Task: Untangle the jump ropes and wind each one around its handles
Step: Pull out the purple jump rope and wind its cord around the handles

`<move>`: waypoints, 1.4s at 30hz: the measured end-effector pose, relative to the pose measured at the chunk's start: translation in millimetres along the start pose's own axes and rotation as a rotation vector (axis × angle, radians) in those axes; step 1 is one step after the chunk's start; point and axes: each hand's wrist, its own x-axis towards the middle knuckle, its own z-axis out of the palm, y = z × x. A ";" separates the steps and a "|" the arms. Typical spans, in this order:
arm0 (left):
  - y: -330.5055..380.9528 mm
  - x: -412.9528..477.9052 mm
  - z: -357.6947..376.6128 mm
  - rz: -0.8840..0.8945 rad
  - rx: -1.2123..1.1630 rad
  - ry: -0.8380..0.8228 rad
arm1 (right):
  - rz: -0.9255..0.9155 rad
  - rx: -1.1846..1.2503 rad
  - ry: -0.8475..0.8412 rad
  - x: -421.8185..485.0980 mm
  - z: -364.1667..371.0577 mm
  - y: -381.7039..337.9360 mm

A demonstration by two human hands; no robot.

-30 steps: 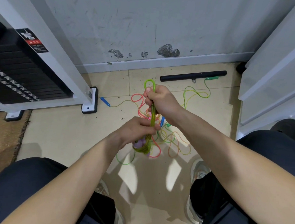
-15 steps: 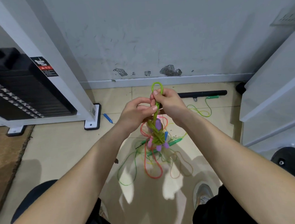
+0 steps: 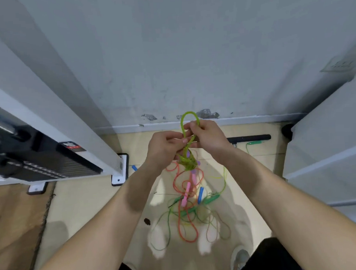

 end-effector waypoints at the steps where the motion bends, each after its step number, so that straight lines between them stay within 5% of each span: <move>1: 27.2 -7.5 -2.6 0.006 -0.001 0.002 | 0.000 0.004 0.000 -6.4 -3.5 -26.7; 12: 314.8 -111.9 -44.9 0.092 0.061 0.126 | -0.088 -0.115 -0.036 -123.9 -55.7 -323.5; 20: 468.8 -171.1 -72.5 0.192 0.188 0.063 | -0.195 -0.183 -0.042 -181.6 -79.5 -480.2; 32: 588.6 -183.6 -55.7 0.381 0.029 0.010 | -0.289 -0.116 0.080 -200.2 -107.0 -595.9; 42: 693.5 -141.1 -21.8 0.613 -0.026 0.182 | -0.458 -0.038 0.175 -167.0 -179.3 -684.7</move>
